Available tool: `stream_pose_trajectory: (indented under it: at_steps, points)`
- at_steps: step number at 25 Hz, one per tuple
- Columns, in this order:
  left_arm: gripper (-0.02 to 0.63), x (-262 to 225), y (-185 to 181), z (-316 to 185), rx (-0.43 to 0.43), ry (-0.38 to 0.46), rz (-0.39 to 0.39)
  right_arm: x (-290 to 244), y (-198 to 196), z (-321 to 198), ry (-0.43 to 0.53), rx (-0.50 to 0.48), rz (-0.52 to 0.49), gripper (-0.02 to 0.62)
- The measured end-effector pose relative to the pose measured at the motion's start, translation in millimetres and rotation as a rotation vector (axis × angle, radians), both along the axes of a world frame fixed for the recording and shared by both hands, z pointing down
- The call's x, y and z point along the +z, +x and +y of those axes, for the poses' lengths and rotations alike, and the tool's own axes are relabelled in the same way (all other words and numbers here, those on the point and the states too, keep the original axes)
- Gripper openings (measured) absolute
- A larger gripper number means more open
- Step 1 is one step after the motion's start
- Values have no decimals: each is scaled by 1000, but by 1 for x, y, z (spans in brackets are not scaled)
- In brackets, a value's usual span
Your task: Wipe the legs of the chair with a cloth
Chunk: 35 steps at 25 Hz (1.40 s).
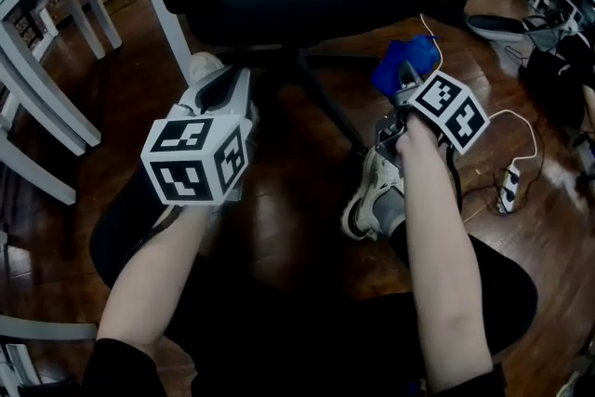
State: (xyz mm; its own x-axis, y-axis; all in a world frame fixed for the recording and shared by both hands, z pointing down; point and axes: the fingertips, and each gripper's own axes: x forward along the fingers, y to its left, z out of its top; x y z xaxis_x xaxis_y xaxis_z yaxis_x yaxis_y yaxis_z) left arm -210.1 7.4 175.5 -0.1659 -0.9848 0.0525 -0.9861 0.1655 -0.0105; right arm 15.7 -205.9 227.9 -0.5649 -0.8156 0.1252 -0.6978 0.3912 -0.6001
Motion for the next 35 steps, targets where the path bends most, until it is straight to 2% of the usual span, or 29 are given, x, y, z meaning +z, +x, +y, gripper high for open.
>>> stream_pose_trajectory:
  at_steps: [5, 9, 12, 18, 23, 27, 31, 35]
  points:
    - [12, 15, -25, 8, -47, -21, 49, 12, 14, -6, -23, -24, 66, 92]
    - [12, 7, -18, 15, -33, 22, 57, 2, 25, -7, 19, -40, 39, 92]
    - [12, -7, -12, 25, 1, 76, 57, -4, 18, 1, 48, -72, 15, 92]
    - [12, -15, -16, 41, 15, 118, 75, -33, -8, 18, 136, -130, -32, 92]
    - [12, -11, -15, 43, 37, 121, 89, -45, -23, 24, 181, -132, 13, 92]
    - [12, -9, -10, 44, 66, 119, 87, -34, -11, 29, 142, -102, -20, 92]
    - [12, -3, -12, 39, 72, 102, 75, -2, 11, 35, 45, -26, -65, 92]
    - [12, -1, -10, 30, 91, 81, 99, 12, 32, 35, 21, -1, -38, 92]
